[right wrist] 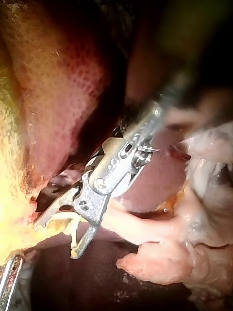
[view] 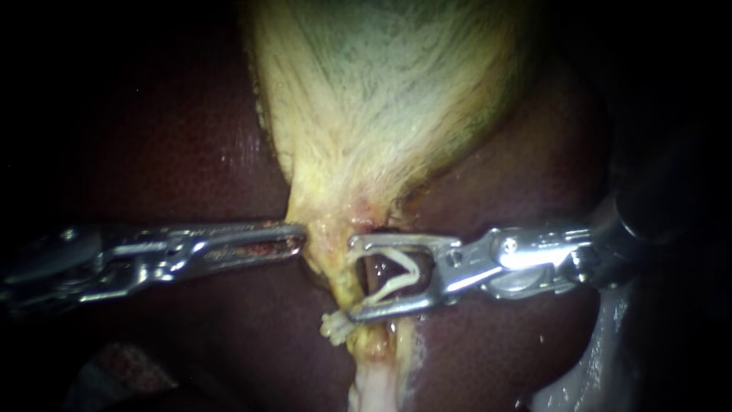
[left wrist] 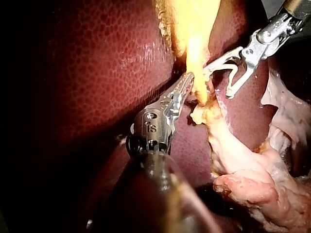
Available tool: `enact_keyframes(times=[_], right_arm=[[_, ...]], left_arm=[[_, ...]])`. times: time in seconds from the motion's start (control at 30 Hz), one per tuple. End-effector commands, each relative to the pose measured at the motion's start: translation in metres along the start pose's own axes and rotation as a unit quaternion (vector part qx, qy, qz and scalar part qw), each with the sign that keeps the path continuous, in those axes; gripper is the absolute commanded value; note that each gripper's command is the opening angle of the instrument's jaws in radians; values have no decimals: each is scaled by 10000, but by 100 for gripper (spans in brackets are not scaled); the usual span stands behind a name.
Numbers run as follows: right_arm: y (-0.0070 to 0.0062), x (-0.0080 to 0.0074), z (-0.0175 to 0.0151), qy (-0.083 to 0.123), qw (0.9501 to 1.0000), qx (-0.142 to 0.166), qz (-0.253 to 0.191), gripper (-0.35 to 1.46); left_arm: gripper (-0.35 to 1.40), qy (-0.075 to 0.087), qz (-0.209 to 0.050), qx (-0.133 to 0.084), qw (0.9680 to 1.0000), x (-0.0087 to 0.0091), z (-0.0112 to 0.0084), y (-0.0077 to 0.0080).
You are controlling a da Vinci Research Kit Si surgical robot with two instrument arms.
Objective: Clipping third clip left tube
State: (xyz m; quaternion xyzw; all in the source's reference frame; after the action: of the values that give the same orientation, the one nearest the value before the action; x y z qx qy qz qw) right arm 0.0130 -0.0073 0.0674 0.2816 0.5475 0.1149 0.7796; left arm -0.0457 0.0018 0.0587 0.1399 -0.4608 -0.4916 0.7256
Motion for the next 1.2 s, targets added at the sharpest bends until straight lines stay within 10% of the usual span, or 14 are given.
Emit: enact_keyframes(times=[0.03,0.4,1.2], right_arm=[[2,-5,1,-5,10000,15,29,60],[11,-29,7,-6,9999,12,116,60],[-6,-18,62,-91,9990,435,60,60]], left_arm=[[-35,0,-3,-3,10000,-1,-1,-1],[-35,-2,-29,-35,10000,-11,-13,-4],[-35,-55,-36,-80,9999,-10,7,-15]])
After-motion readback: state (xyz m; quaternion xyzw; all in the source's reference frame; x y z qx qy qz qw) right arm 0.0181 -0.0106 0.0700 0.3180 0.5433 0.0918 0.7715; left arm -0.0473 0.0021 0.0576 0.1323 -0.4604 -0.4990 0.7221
